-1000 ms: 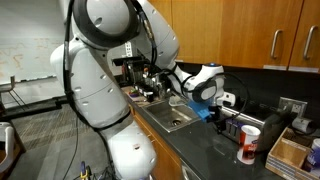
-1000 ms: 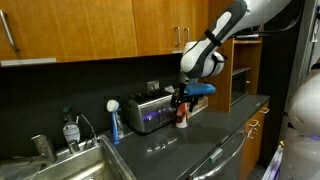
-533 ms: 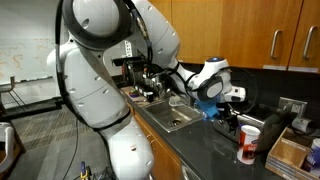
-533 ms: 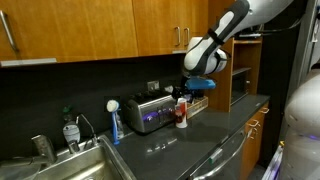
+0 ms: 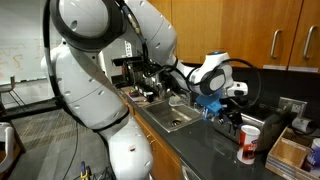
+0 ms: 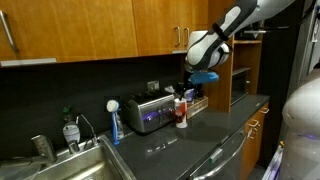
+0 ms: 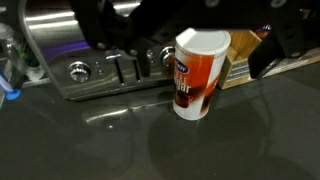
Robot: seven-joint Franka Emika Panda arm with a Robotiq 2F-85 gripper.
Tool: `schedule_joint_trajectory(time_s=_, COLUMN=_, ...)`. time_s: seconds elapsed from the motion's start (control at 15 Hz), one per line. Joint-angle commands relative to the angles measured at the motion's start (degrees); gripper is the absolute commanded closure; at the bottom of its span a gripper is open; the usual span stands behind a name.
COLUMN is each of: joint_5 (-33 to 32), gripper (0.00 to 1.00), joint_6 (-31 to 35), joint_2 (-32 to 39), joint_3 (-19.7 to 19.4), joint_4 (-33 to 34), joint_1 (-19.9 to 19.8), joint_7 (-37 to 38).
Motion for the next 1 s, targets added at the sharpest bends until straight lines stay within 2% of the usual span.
schedule_joint_trajectory(time_s=0.0, joint_5=-0.1, gripper=0.00, joint_6=-7.0, joint_2=-0.4, joint_3=-1.4, joint_4=1.9, joint_1=2.3, joint_7=-5.3)
schedule_joint_trajectory(time_s=0.4, joint_5=1.5, gripper=0.00, joint_6=-13.5, joint_2=0.0, joint_3=-3.0, joint_4=3.4, joint_1=5.3, joint_7=-11.1)
schedule_joint_trajectory(time_s=0.53, joint_5=5.1, gripper=0.00, joint_6=-15.5, joint_2=0.6, joint_3=-4.0, joint_4=3.5, joint_1=8.0, joint_7=-14.6)
schedule_joint_trajectory(time_s=0.73, joint_5=9.5, gripper=0.00, joint_6=-17.1, joint_2=2.6, joint_3=-3.5, joint_4=3.0, joint_1=11.0, joint_7=-17.0)
schedule_joint_trajectory(time_s=0.93, joint_5=11.1, gripper=0.00, joint_6=-17.2, joint_2=5.6, joint_3=-2.3, joint_4=2.3, joint_1=12.7, joint_7=-17.0)
